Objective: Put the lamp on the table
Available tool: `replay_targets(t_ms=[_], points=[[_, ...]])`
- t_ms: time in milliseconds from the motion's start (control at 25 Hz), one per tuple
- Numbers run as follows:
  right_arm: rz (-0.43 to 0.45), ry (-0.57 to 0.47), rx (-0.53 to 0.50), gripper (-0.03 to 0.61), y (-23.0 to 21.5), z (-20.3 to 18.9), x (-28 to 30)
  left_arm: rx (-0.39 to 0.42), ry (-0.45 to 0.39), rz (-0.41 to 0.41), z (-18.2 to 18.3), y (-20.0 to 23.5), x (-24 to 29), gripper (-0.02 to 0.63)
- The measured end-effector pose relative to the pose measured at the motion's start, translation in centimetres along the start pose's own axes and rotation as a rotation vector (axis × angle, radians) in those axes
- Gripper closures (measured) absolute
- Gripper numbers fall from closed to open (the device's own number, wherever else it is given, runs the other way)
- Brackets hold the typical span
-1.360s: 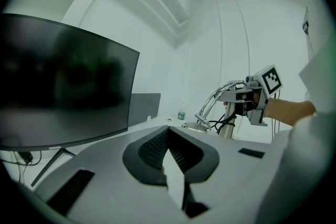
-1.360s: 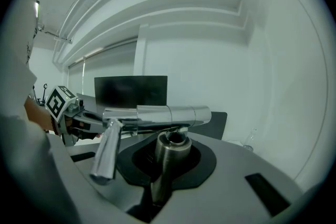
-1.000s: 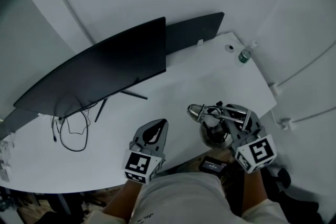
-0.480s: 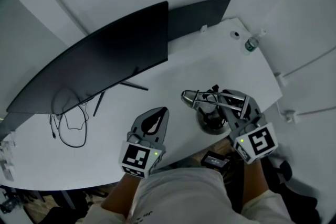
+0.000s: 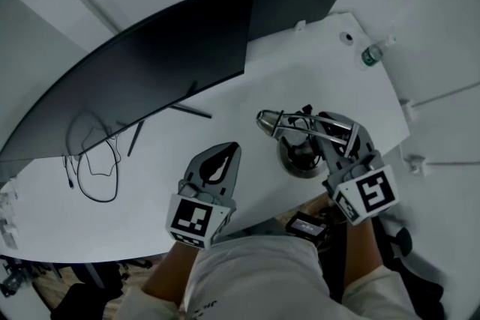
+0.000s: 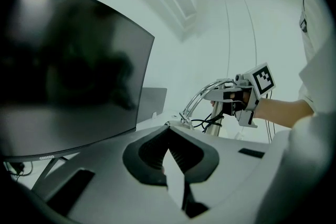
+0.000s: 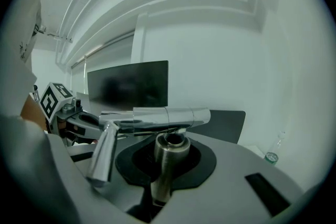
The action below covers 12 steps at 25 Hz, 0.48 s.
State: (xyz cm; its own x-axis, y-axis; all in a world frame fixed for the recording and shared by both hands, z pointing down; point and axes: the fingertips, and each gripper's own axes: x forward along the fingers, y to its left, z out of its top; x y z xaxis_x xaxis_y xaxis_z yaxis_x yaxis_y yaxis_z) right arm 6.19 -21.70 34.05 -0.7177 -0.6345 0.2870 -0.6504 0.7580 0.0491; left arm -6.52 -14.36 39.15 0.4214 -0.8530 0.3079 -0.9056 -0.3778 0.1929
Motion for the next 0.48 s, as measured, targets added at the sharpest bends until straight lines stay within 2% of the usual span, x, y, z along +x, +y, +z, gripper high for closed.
replay_targets(t_ms=[160,360,480], points=[[0.018,-0.003,-0.003,0.532,0.0,-0.2,0.9,-0.011,-0.031,0.021,0.2,0.9,0.6,0.611],[0.032,-0.004,-0.007,0.532,0.1,-0.9,2.4,-0.02,-0.021,0.031,0.0,1.8,1.3,0.611],[0.042,0.003,-0.017,0.532,0.5,-1.7,3.4,0.007,-0.009,0.023,-0.6,2.0,1.7,0.611]])
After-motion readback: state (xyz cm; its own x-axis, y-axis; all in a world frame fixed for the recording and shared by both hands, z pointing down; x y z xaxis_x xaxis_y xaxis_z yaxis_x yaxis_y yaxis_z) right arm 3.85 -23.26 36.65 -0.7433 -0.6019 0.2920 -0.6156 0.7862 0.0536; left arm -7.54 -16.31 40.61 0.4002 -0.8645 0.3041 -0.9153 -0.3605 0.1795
